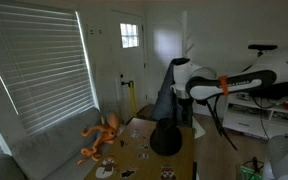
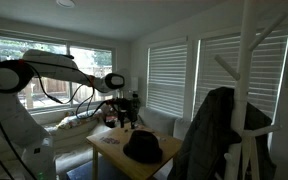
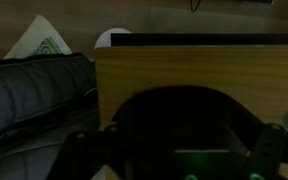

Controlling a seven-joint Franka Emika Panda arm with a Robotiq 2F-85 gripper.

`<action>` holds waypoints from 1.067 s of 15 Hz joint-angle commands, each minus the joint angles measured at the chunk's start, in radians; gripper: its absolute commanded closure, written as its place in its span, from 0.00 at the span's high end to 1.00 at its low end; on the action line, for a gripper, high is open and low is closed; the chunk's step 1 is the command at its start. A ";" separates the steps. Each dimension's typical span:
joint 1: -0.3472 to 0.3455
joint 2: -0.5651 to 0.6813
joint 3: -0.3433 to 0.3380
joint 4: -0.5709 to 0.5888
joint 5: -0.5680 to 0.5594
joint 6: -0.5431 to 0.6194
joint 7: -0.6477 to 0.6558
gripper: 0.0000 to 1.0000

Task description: Pick up the black hat and hang it on the white coat hanger stand

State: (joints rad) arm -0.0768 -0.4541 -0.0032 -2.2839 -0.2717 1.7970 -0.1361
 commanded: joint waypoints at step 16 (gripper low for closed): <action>-0.042 0.125 -0.089 0.040 0.187 0.224 0.332 1.00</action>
State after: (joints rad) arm -0.1115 -0.3596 -0.0867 -2.2694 -0.1657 1.9756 0.1187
